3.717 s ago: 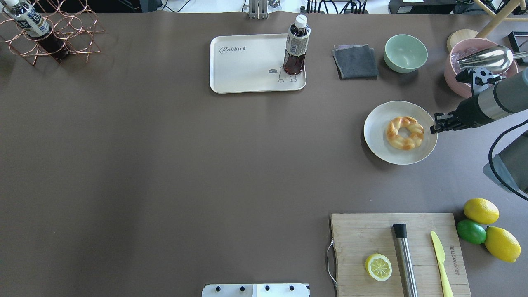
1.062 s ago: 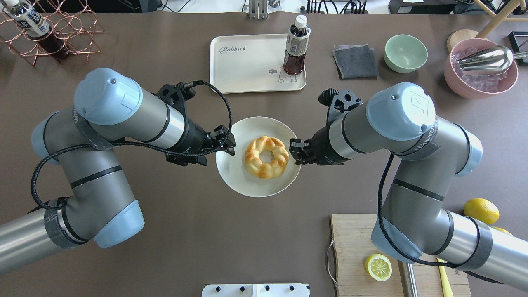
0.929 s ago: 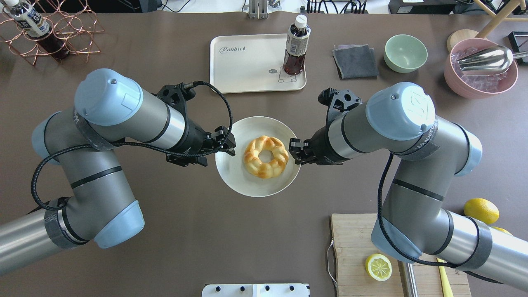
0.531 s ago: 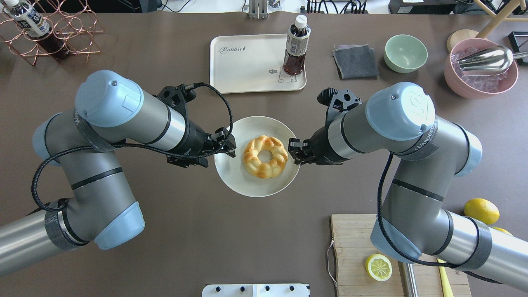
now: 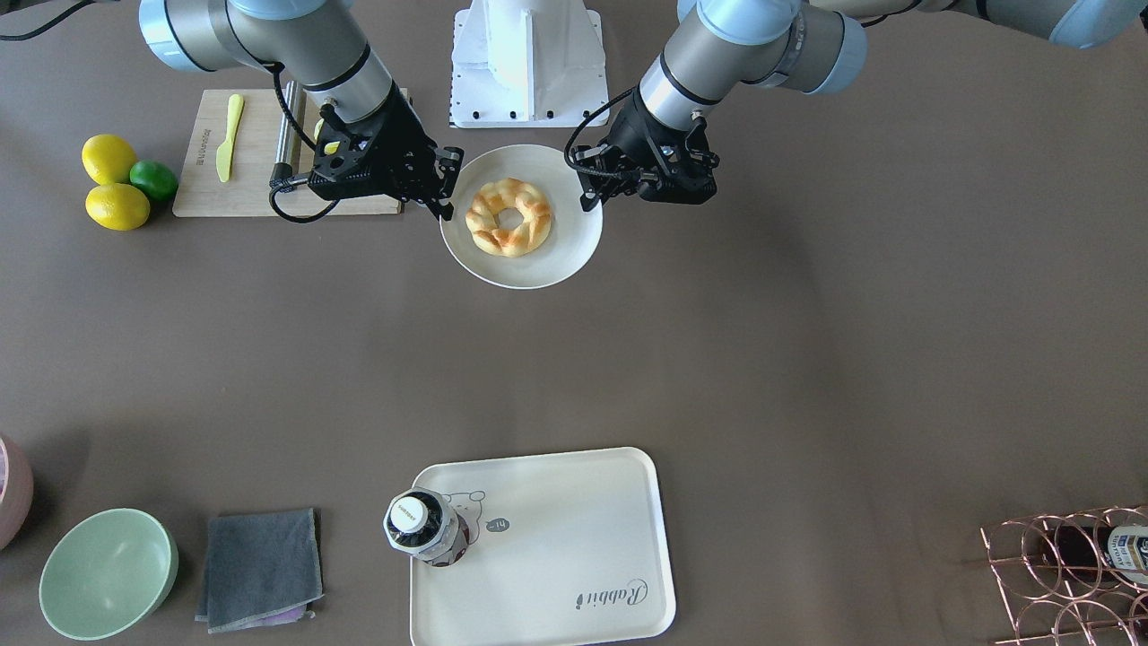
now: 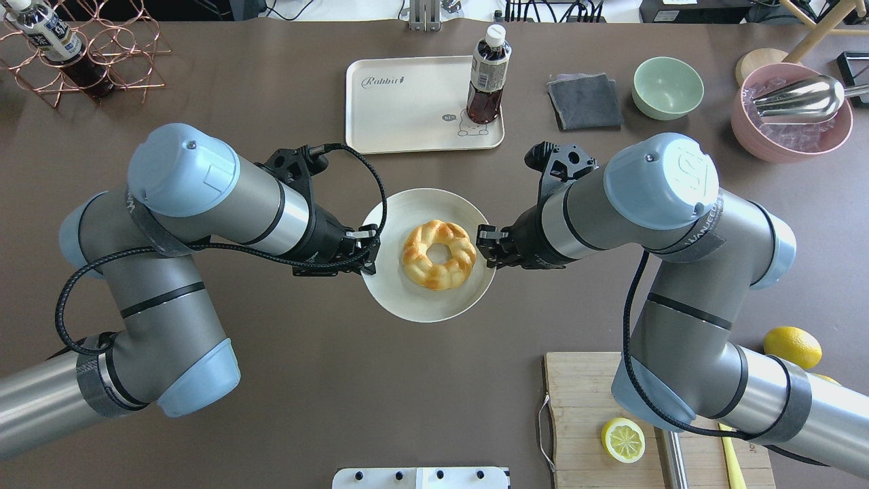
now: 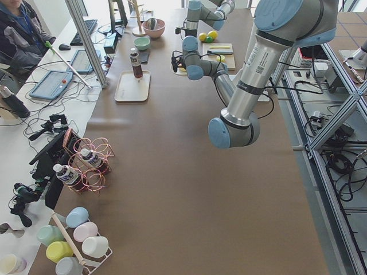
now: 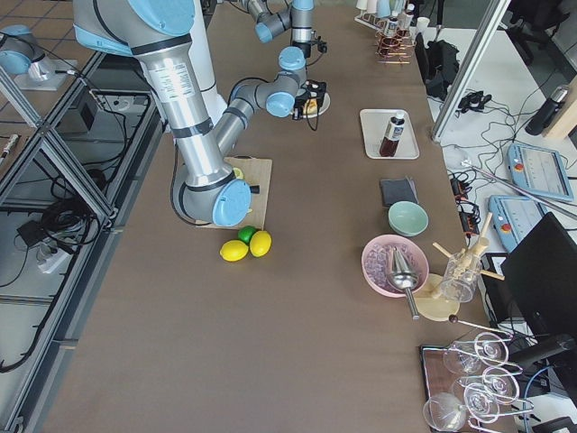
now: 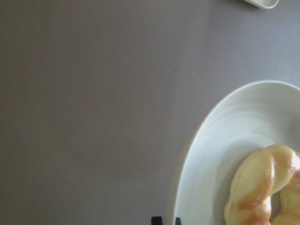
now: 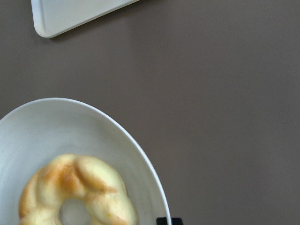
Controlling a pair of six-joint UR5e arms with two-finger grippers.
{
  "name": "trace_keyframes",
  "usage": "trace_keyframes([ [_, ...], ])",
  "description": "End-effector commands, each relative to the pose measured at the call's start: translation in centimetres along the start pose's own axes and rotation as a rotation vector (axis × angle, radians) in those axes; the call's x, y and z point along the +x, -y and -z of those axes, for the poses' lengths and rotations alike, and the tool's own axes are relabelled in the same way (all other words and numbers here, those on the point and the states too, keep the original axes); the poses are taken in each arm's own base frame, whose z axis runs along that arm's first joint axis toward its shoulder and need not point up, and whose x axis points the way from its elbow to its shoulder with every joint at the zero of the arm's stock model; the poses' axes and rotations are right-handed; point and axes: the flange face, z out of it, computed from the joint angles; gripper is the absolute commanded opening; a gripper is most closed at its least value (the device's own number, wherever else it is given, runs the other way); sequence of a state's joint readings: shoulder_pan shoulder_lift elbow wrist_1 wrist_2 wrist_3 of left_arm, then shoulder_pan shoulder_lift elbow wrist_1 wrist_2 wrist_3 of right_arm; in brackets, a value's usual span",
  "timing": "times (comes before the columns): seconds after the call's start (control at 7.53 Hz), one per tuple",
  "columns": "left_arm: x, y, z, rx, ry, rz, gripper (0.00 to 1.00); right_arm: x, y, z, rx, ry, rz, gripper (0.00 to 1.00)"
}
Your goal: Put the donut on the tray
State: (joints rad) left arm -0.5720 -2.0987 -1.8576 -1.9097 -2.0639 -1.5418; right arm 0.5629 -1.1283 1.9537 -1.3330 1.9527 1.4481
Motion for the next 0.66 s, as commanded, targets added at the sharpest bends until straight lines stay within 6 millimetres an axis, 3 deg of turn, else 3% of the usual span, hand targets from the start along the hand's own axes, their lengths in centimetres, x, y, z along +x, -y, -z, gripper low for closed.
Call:
trace_keyframes([
  [0.0,-0.1,0.2,-0.3,0.002,0.007,0.005,0.00,-0.3,0.2,0.3,0.025,0.005,0.003,0.99],
  [0.27,-0.7,0.9,-1.1,0.006,0.025,0.023,0.00,-0.1,1.0,0.8,0.031,0.008,-0.002,1.00],
  [0.53,-0.8,2.5,-0.2,0.032,0.021,0.039,0.00,1.5,3.8,3.0,0.008,0.014,-0.042,1.00],
])
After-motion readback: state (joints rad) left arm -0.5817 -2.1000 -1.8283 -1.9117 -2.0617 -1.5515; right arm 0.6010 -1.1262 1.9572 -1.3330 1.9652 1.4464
